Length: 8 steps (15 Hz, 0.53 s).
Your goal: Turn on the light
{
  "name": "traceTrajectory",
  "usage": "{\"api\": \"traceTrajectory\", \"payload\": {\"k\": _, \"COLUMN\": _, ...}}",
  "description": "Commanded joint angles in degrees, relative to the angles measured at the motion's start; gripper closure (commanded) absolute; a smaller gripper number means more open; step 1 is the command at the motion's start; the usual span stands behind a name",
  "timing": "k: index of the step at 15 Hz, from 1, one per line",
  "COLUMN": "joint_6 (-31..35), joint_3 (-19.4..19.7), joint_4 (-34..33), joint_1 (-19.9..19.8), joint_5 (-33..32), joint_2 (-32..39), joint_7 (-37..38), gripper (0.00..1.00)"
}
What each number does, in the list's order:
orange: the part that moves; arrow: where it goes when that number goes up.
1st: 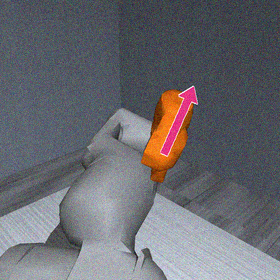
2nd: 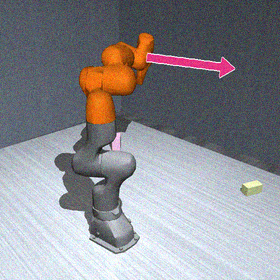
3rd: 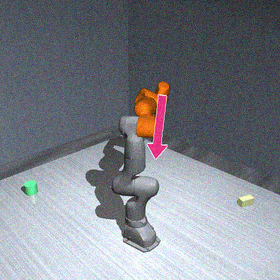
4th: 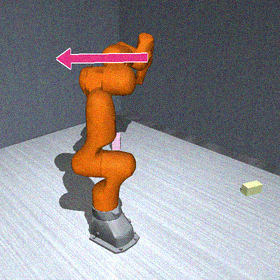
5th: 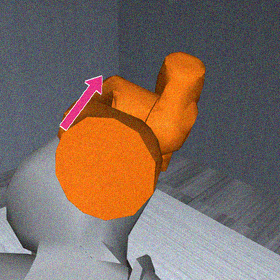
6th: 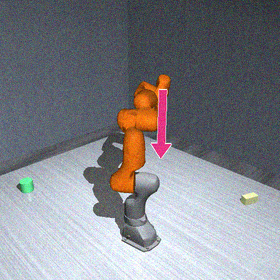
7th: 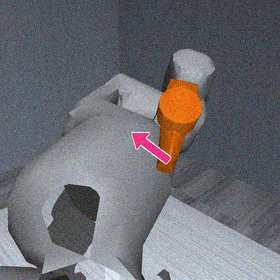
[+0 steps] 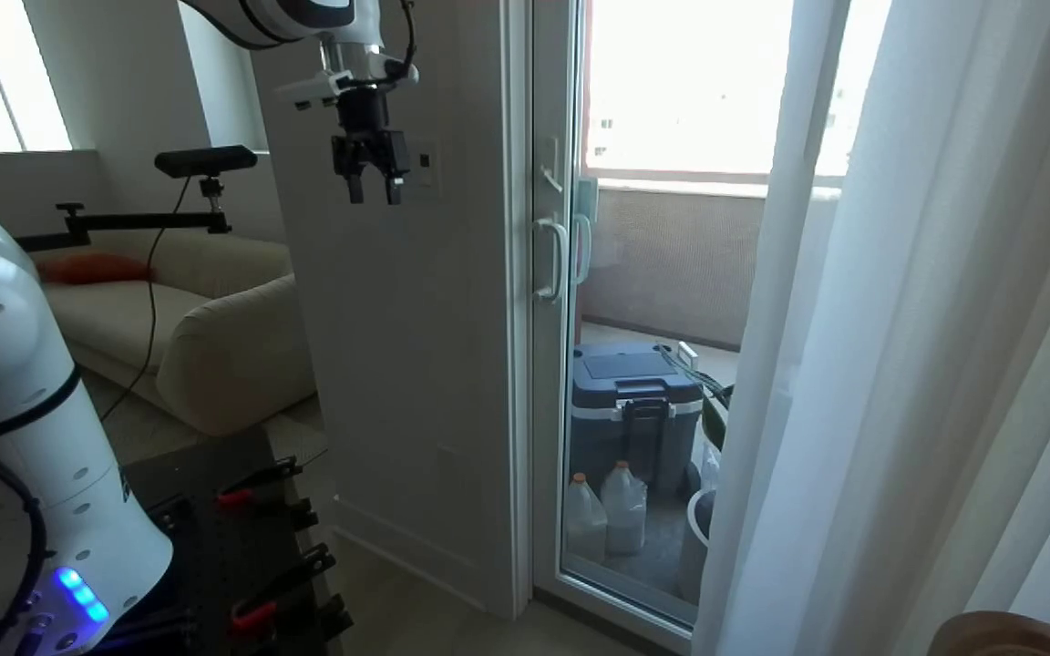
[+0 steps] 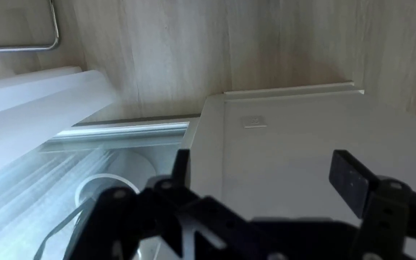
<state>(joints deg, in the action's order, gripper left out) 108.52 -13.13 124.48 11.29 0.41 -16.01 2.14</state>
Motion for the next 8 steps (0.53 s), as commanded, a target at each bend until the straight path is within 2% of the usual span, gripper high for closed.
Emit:
{"api": "traceTrajectory", "payload": {"k": 1, "joint_6": 3.9, "joint_3": -1.0, "joint_4": -2.0, "joint_1": 0.7, "joint_5": -0.4, "joint_2": 3.1, "joint_7": 1.3, "gripper": 0.30}}
{"api": "traceTrajectory", "payload": {"k": 5, "joint_6": 11.2, "joint_3": -1.8, "joint_4": -3.6, "joint_1": 1.7, "joint_5": 0.9, "joint_2": 6.0, "joint_7": 1.5, "gripper": 0.62}}
{"api": "traceTrajectory", "payload": {"k": 8, "joint_6": 20.9, "joint_3": -2.3, "joint_4": -4.3, "joint_1": 2.1, "joint_5": 0.0, "joint_2": 8.0, "joint_7": 3.0, "gripper": 0.84}}
